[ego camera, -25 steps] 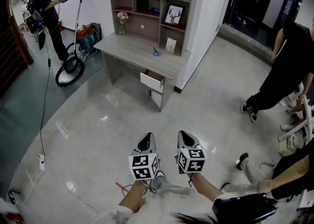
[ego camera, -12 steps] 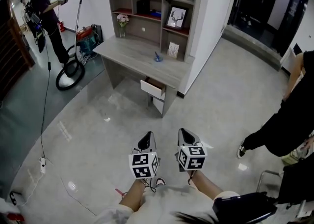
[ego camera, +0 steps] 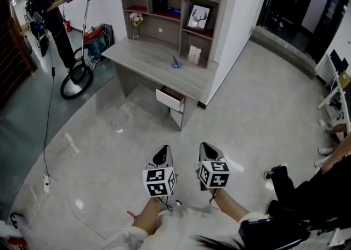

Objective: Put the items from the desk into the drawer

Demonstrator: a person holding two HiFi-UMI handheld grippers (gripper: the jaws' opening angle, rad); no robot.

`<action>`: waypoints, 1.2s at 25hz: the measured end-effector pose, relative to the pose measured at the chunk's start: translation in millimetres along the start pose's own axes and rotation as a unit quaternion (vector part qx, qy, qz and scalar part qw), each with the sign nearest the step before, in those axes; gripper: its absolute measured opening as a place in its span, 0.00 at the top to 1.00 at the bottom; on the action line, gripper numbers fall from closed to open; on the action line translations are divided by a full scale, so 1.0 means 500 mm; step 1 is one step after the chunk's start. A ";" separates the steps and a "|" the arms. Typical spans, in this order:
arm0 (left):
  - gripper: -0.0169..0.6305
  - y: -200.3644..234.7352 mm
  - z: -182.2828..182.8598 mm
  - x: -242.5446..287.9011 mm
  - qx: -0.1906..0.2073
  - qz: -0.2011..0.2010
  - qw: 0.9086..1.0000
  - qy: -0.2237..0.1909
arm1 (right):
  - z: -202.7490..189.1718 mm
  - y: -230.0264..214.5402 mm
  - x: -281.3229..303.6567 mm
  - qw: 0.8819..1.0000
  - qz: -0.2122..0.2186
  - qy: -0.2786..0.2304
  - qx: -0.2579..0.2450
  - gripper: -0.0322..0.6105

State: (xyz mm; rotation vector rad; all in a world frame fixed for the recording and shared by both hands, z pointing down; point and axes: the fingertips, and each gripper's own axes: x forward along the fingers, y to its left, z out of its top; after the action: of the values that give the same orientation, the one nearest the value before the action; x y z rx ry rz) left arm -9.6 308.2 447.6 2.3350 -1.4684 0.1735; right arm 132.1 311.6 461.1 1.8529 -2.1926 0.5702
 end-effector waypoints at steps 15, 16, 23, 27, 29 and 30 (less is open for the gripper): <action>0.98 0.064 0.036 0.137 0.003 -0.016 1.000 0.007 | 0.030 -0.032 0.130 1.000 -0.018 0.008 0.008 0.95; 0.98 0.074 0.044 0.153 0.003 -0.017 1.000 0.006 | 0.037 -0.032 0.145 1.000 -0.020 0.007 0.008 0.95; 0.98 0.141 0.106 0.271 0.001 -0.033 0.999 0.004 | 0.104 -0.034 0.270 0.999 -0.034 0.007 0.005 0.95; 0.98 0.189 0.131 0.331 -0.008 -0.036 0.999 0.011 | 0.139 -0.020 0.342 0.999 -0.032 0.012 -0.001 0.95; 0.98 0.210 0.140 0.358 -0.012 -0.037 0.999 0.016 | 0.150 -0.017 0.374 0.999 -0.032 0.016 0.001 0.95; 0.98 0.222 0.146 0.370 -0.013 -0.037 0.999 0.017 | 0.155 -0.015 0.390 0.999 -0.033 0.018 0.002 0.95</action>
State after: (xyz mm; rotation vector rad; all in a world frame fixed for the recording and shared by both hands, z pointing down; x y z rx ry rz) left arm -32.2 82.4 462.9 2.3489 -1.3591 0.1713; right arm 110.0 102.7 471.0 1.8936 -2.1016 0.5912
